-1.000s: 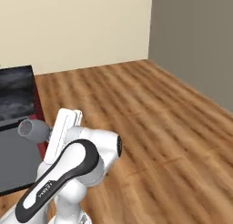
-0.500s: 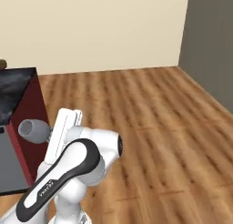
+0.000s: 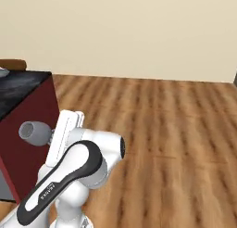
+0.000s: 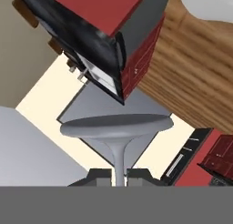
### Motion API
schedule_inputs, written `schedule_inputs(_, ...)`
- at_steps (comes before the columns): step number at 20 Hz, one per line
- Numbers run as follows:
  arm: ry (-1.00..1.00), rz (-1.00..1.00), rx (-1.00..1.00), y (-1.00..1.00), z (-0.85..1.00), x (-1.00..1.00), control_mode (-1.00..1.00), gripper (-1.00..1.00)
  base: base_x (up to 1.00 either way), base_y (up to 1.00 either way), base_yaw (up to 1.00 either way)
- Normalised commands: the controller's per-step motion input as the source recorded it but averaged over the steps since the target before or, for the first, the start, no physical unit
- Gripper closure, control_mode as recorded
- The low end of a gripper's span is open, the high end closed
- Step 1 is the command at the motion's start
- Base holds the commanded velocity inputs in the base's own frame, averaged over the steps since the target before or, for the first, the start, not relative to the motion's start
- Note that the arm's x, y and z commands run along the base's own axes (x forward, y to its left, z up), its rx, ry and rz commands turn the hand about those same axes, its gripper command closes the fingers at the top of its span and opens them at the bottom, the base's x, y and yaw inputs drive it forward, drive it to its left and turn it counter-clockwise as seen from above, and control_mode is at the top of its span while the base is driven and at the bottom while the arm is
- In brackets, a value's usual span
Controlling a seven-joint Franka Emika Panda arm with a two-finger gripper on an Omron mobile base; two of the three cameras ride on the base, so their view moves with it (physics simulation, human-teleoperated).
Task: Retrieve the wine glasses from the counter and place one next to each plate.
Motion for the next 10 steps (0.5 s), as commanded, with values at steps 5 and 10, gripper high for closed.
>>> schedule_inputs(5, 0.0, 0.0, 0.0, 0.0, 0.0, 0.0, 1.0, 1.0, 1.0, -0.75, 0.51)
schedule_inputs(10, 0.0, 0.0, 0.0, 0.0, 0.0, 0.0, 1.0, 1.0, 1.0, -0.72, 0.5)
